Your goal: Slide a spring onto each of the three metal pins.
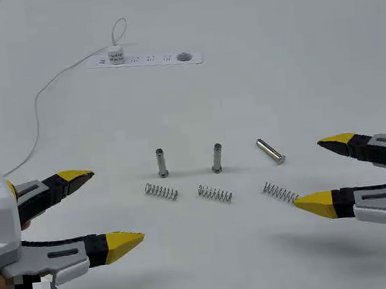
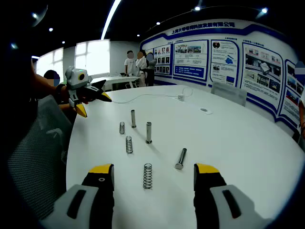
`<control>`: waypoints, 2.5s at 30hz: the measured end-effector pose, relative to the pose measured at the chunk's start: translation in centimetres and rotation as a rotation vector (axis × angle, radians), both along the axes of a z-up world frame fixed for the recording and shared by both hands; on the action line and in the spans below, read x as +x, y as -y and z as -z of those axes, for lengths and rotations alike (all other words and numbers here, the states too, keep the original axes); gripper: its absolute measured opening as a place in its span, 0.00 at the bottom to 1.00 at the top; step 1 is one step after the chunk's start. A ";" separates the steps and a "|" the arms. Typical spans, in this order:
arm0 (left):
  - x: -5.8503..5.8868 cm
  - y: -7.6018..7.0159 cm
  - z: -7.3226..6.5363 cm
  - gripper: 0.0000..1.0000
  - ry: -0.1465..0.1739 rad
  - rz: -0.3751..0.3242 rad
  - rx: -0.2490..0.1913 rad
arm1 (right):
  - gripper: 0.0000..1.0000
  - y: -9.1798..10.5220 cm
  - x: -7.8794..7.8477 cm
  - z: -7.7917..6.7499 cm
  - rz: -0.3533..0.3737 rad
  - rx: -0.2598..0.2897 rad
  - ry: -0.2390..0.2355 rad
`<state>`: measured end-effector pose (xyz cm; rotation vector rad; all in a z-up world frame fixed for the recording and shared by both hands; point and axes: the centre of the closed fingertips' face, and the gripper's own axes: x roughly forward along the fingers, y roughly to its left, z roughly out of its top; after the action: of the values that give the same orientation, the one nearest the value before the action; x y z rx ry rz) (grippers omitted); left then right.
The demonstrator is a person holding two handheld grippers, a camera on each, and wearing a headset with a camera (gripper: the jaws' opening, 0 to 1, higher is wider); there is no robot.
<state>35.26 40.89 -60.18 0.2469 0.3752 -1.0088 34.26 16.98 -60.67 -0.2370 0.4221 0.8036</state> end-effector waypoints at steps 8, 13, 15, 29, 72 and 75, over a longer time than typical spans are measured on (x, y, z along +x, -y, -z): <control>0.1 0.1 -0.1 0.76 0.002 -0.005 0.001 | 0.68 0.1 0.0 0.0 0.003 0.002 -0.004; 0.0 0.0 -0.2 0.76 0.004 -0.009 0.004 | 0.68 0.2 0.0 0.0 0.006 0.006 -0.005; 0.0 0.0 -0.3 0.76 0.004 -0.010 0.005 | 0.68 0.2 0.0 -0.1 0.007 0.006 -0.004; 0.0 0.1 -0.4 0.76 0.007 -0.012 0.006 | 0.67 0.4 0.2 -0.3 0.018 0.015 -0.006; -0.3 0.6 -0.8 0.75 0.020 -0.008 0.002 | 0.43 0.4 5.0 -1.4 0.112 -0.067 -0.033; -0.3 0.6 -0.8 0.75 0.019 -0.009 0.000 | 0.40 0.2 5.7 -1.3 0.115 -0.076 -0.034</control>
<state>34.94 40.27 -59.40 0.2551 0.3585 -0.9972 39.94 16.83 -59.40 -0.2673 0.4940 0.6807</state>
